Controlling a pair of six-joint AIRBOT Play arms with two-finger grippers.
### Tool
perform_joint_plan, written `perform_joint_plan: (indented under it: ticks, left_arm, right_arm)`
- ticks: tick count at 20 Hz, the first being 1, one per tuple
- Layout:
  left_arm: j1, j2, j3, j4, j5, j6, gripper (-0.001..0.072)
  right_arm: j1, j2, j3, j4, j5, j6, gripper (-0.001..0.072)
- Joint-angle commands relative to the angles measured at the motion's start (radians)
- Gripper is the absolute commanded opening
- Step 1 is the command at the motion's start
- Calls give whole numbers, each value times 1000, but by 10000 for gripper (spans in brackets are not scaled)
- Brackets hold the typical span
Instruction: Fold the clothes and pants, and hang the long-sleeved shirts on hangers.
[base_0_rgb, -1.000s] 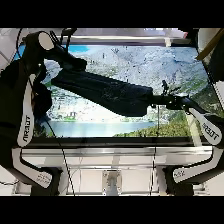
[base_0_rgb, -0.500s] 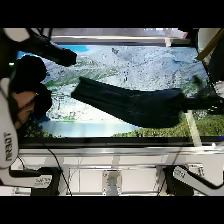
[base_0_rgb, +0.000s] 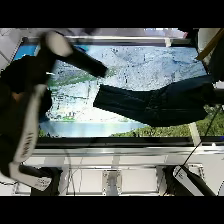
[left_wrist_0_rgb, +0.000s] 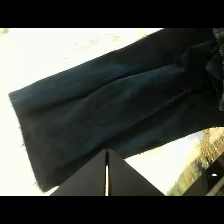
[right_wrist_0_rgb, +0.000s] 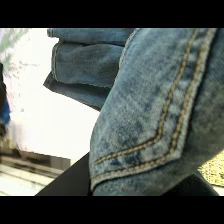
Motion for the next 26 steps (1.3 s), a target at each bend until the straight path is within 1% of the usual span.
perform_joint_plan:
  ticks: [1,3,5,6,8,9,11,14,16,18,22,24,25,26]
  left_arm:
    - [-159,-243,-11,-7,226,14,17]
    - [-223,-344,-8,-55,323,14,17]
    - [-262,-405,-7,-145,418,16,17]
    - [-275,-428,-5,-217,453,45,17]
    - [-294,-463,12,-372,473,119,16]
    - [-301,-478,25,-422,481,150,16]
    - [-309,-513,66,-460,513,153,16]
    - [-312,-544,105,-527,559,156,16]
    - [-312,-544,106,-573,592,186,16]
    - [-314,-544,106,-631,594,209,16]
    - [-327,-544,106,-606,585,208,17]
    - [-294,-534,106,-518,543,196,17]
    - [-263,-525,106,-452,496,165,17]
    - [-219,-512,106,-380,422,135,17]
  right_arm:
    - [159,-101,69,-108,-26,87,53]
    - [221,-161,102,-155,-24,129,54]
    - [281,-208,139,-188,-28,153,53]
    - [311,-227,160,-213,-36,167,53]
    - [365,-261,200,-258,-58,206,54]
    - [385,-277,218,-259,-63,210,54]
    - [419,-296,245,-257,-64,235,54]
    - [460,-298,272,-251,-116,235,54]
    - [475,-298,310,-241,-135,237,54]
    - [475,-298,360,-241,-128,247,55]
    - [482,-302,400,-252,-138,264,54]
    - [506,-330,399,-297,-144,288,54]
    - [521,-353,399,-308,-148,291,54]
    - [538,-383,399,-307,-163,303,54]
